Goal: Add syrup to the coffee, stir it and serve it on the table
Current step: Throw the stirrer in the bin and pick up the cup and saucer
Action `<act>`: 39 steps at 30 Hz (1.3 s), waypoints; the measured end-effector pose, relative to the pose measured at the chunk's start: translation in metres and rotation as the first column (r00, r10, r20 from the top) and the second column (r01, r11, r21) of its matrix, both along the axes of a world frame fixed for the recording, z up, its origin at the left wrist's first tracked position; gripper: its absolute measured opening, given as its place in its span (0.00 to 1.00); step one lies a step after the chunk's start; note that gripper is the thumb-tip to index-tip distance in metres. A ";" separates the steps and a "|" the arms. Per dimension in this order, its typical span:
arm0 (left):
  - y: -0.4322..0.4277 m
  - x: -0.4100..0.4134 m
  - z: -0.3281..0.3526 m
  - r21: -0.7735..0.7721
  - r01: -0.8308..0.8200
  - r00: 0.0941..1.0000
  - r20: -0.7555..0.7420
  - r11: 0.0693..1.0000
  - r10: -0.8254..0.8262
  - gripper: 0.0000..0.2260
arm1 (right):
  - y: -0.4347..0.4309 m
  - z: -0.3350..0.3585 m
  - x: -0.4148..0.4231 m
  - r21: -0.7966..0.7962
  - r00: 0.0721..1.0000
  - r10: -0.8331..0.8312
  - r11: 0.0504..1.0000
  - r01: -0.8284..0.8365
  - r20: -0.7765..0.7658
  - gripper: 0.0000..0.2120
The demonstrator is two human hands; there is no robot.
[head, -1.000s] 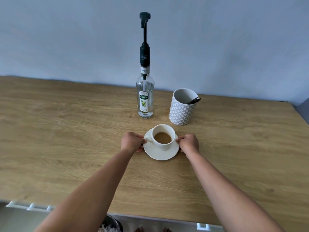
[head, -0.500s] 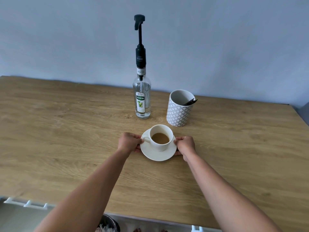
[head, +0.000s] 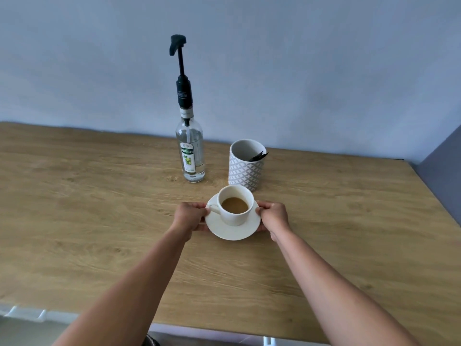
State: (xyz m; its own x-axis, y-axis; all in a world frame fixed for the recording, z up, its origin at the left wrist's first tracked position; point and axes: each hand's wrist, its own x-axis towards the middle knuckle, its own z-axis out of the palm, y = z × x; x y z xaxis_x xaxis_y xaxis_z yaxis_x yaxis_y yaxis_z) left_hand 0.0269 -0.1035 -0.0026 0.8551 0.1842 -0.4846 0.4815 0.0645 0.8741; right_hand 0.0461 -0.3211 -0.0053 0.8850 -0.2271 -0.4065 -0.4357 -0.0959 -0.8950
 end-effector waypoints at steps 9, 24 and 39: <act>-0.039 -0.004 0.014 -0.011 0.088 0.995 0.048 0.996 -0.087 0.08 | -0.038 0.017 -0.024 -0.027 0.994 -0.098 0.995 0.100 0.055 0.14; -0.104 -0.037 0.033 0.042 0.448 0.889 0.082 0.893 -0.450 0.08 | -0.091 0.036 -0.137 0.048 0.910 -0.408 0.913 0.405 0.076 0.16; -0.245 -0.132 0.036 0.004 0.751 0.655 0.121 0.661 -0.746 0.12 | -0.191 0.038 -0.299 0.045 0.686 -0.724 0.689 0.723 0.071 0.15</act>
